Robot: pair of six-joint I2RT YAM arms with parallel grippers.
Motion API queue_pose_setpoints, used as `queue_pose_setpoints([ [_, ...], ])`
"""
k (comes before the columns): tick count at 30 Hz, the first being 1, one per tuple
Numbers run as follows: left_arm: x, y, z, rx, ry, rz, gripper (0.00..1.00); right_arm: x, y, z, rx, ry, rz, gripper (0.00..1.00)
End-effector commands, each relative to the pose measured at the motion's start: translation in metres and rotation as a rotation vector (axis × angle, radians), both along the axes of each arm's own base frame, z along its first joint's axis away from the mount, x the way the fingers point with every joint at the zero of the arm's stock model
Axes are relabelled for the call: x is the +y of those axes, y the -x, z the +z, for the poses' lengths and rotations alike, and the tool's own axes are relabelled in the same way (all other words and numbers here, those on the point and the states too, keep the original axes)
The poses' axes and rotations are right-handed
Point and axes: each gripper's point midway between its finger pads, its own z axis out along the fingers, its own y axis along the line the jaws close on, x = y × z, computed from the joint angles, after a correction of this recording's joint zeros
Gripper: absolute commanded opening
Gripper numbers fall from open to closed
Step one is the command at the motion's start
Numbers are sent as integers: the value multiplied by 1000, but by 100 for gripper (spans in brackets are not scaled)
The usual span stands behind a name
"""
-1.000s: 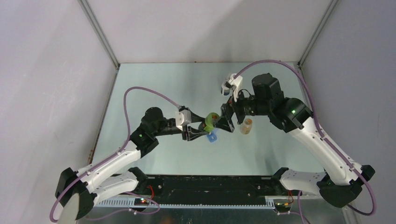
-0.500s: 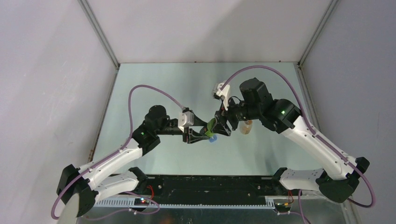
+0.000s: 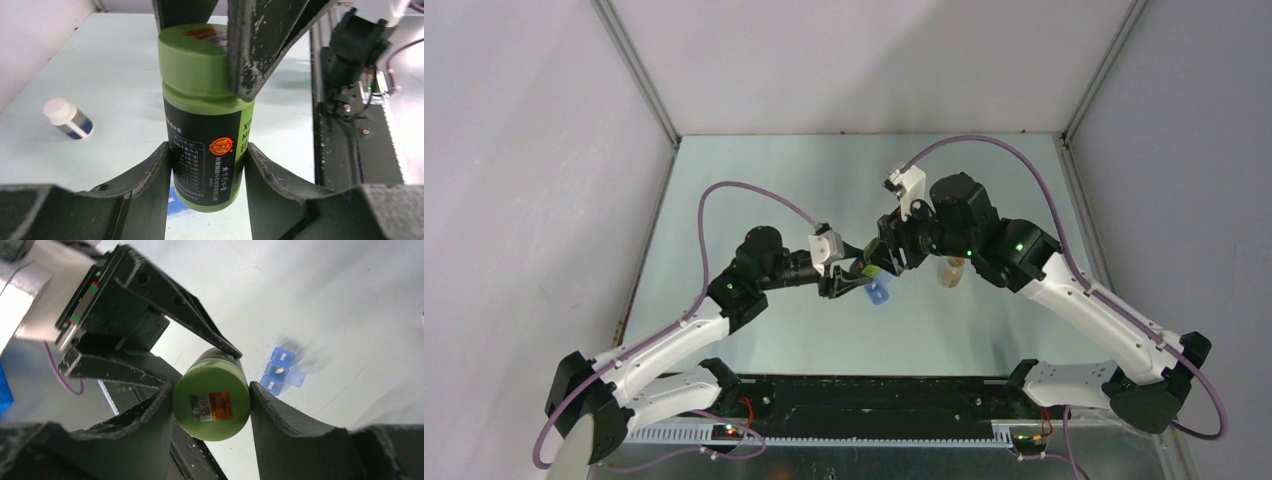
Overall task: Sort the pills into containers
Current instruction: Screw the lid of the pill bottle onto the pill bottle.
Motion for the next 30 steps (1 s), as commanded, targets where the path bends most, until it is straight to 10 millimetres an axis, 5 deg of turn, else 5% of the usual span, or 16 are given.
queue_pose_setpoints([
  [1,4,-25,36,-95,66,135,0,-13,-41,2,25,-55,-375,34],
  [5,6,-31,35,-88,58,174,0,-11,-49,-6,135,-116,-551,32],
  [7,5,-31,34,-84,54,171,0,-9,-51,-6,137,-122,-558,52],
  [8,4,-31,33,-77,53,167,0,-6,-49,-4,134,-126,-532,74],
  [10,3,-30,33,-69,49,157,0,-2,-43,6,93,-138,-457,96],
  [17,0,-23,28,-64,34,112,0,-20,-18,47,-78,-172,-178,99],
  [23,-6,-1,24,-68,16,-18,0,-21,30,34,-178,-95,209,93],
  [30,-9,18,24,-68,8,-127,0,-23,38,19,-205,-30,305,97],
])
